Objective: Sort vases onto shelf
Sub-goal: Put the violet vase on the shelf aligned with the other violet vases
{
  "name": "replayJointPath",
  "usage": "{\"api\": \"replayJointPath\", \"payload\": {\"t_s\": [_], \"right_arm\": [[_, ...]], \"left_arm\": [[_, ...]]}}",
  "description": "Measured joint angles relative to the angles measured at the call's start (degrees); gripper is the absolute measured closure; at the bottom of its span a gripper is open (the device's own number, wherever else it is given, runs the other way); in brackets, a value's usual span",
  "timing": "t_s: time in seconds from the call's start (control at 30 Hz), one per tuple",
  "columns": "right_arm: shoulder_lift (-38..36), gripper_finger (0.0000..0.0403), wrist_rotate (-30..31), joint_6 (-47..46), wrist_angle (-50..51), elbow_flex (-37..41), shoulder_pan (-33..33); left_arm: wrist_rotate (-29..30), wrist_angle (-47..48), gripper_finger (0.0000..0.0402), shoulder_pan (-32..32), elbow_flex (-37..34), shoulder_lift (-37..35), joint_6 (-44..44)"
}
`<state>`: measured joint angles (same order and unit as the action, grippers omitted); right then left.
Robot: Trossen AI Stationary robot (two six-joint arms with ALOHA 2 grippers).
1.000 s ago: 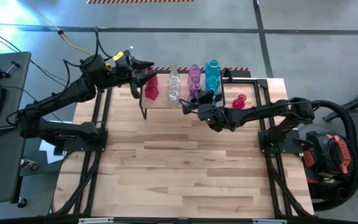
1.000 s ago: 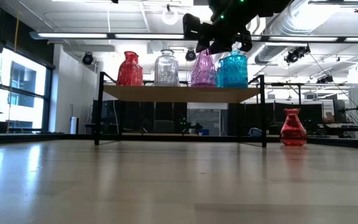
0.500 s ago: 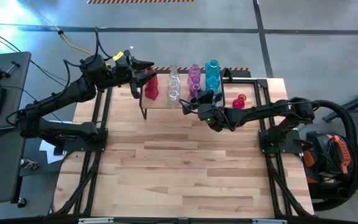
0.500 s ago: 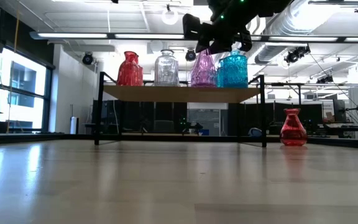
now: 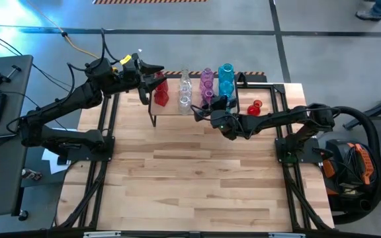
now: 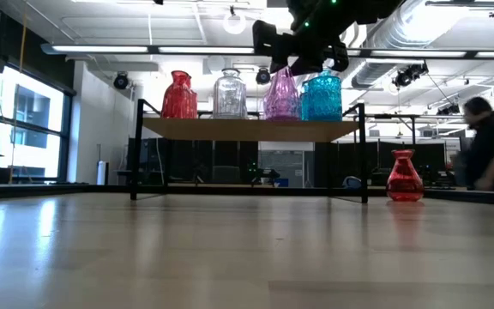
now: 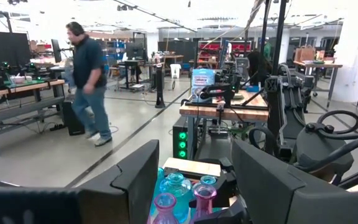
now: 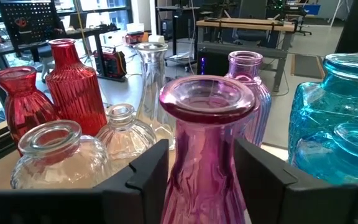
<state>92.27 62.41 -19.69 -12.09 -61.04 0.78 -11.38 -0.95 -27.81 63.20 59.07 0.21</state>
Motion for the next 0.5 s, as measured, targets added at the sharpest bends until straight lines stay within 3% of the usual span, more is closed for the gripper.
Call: {"api": "replayJointPath", "payload": {"t_s": [0.5], "right_arm": [[0.02,0.0239,-0.59,-1.45,-0.73,0.00,0.68]], "left_arm": [[0.00,0.00,0.0207,0.00,0.00,0.00,0.00]]}}
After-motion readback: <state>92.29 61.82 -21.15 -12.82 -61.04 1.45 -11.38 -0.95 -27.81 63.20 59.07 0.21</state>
